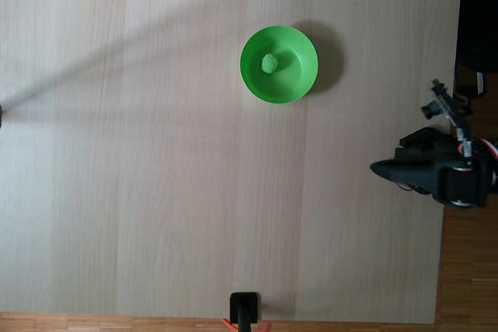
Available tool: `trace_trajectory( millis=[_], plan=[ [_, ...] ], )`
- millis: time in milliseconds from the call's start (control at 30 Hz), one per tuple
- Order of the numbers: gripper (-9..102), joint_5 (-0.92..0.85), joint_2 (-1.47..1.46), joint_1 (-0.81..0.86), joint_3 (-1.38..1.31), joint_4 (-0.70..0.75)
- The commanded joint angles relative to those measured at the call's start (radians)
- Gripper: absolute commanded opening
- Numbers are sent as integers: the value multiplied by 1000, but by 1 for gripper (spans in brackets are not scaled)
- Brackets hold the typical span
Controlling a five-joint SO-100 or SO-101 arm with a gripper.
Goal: Grasp a green pompom and put it in the green bowl.
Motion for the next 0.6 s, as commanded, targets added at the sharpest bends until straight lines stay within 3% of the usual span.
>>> trace_trajectory(
  millis=[0,567],
  plan=[
    [0,-15,9,-9,37,-12],
    [0,0,29,-11,451,-146]
  ],
)
